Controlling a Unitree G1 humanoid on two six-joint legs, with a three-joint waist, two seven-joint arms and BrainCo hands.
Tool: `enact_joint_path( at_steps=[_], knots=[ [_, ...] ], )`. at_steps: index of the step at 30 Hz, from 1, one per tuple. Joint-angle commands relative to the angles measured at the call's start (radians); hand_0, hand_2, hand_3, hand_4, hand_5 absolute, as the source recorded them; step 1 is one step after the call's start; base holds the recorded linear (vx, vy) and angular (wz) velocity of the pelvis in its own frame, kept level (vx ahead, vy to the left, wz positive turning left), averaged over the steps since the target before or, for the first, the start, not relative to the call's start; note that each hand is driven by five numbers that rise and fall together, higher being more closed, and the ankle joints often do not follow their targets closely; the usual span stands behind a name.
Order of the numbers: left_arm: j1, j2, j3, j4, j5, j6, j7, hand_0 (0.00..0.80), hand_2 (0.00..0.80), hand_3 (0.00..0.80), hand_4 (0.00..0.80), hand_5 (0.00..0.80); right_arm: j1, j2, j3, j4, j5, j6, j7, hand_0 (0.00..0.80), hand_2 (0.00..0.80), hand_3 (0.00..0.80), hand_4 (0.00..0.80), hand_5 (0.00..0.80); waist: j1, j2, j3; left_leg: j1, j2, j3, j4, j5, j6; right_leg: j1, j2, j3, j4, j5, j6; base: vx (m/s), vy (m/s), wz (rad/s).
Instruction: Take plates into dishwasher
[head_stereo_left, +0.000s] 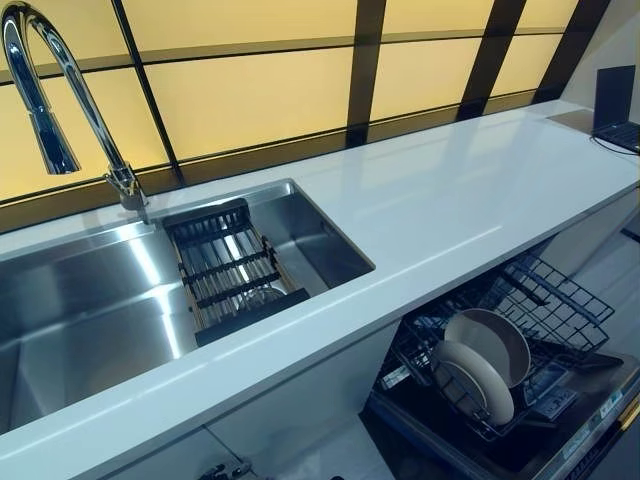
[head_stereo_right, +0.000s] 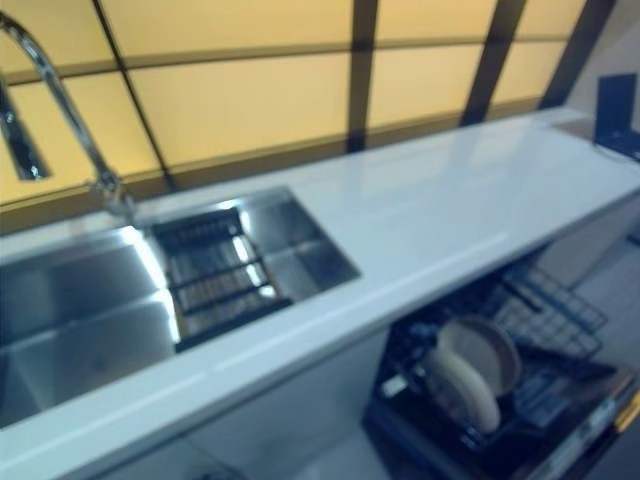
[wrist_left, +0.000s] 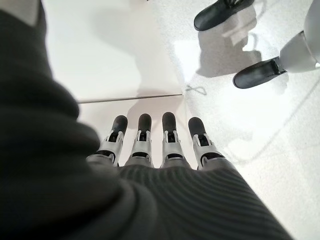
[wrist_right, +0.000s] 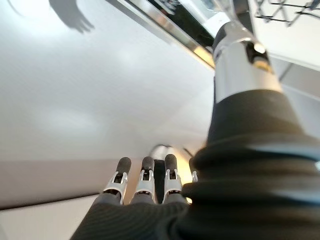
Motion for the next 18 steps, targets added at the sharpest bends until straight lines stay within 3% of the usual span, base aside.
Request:
enact_joint_path(
  at_steps=[1, 4, 6, 9, 11, 14, 18],
  knots=[
    [-0.047, 0.082, 0.068, 0.018, 0.027, 0.005, 0.01, 0.0, 0.0, 0.0, 0.0, 0.0, -0.028, 0.07, -0.003, 0.065, 0.094, -0.025, 0.0, 0.0, 0.0, 0.0, 0.0, 0.0, 0.059, -0.007, 0.059, -0.009, 0.008, -0.014, 0.006, -0.031, 0.094, -0.098, -0.025, -0.115, 0.192, -0.011, 0.091, -0.248, -0.07, -0.51],
    [-0.045, 0.105, 0.109, 0.014, -0.002, -0.001, 0.001, 0.0, 0.0, 0.0, 0.0, 0.0, -0.056, 0.147, 0.02, 0.101, 0.191, -0.024, -0.056, 0.0, 0.0, 0.0, 0.0, 0.0, 0.12, 0.014, 0.068, -0.085, 0.015, -0.02, 0.043, -0.012, 0.107, -0.08, -0.07, -0.256, 0.35, -0.102, 0.043, -0.279, -0.106, -0.36],
    [-0.048, 0.109, 0.143, 0.023, -0.025, -0.02, -0.005, 0.0, 0.0, 0.0, 0.0, 0.0, -0.095, 0.173, 0.029, 0.117, 0.23, -0.019, -0.075, 0.0, 0.0, 0.0, 0.0, 0.0, 0.162, 0.007, 0.077, -0.188, 0.016, -0.027, 0.163, -0.047, 0.103, -0.025, -0.112, -0.297, 0.371, -0.144, 0.028, -0.304, -0.184, -0.24],
    [-0.071, 0.113, 0.154, 0.045, -0.017, -0.047, -0.015, 0.0, 0.0, 0.0, 0.0, 0.0, -0.136, 0.2, 0.057, 0.131, 0.263, -0.048, -0.097, 0.0, 0.0, 0.0, 0.0, 0.0, 0.197, -0.02, 0.093, -0.314, 0.042, -0.017, 0.31, -0.077, 0.09, 0.036, -0.125, -0.321, 0.286, -0.175, 0.023, -0.319, -0.265, -0.36],
    [-0.102, 0.108, 0.134, 0.039, -0.047, -0.065, 0.013, 0.0, 0.0, 0.0, 0.0, 0.0, -0.159, 0.218, 0.092, 0.134, 0.307, -0.072, -0.1, 0.0, 0.0, 0.0, 0.0, 0.0, 0.225, -0.037, 0.123, -0.37, 0.08, -0.035, 0.373, -0.071, 0.05, 0.074, -0.12, -0.347, 0.186, -0.174, 0.043, -0.378, -0.376, -0.52],
    [-0.155, 0.09, 0.123, 0.008, -0.089, -0.051, 0.024, 0.0, 0.0, 0.0, 0.0, 0.0, -0.177, 0.227, 0.1, 0.124, 0.365, -0.069, -0.06, 0.0, 0.0, 0.0, 0.0, 0.0, 0.215, -0.037, 0.151, -0.357, 0.088, -0.045, 0.308, -0.017, 0.019, 0.078, -0.116, -0.343, 0.151, -0.159, 0.042, -0.273, -0.179, -0.23],
    [-0.174, 0.044, 0.096, -0.028, -0.095, -0.071, 0.042, 0.0, 0.0, 0.0, 0.0, 0.0, -0.204, 0.238, 0.13, 0.105, 0.389, -0.111, -0.045, 0.0, 0.0, 0.0, 0.0, 0.0, 0.208, -0.036, 0.154, -0.326, 0.074, -0.021, 0.202, 0.039, 0.006, 0.107, -0.117, -0.358, 0.107, -0.156, 0.043, -0.263, -0.09, -0.04]
  ],
)
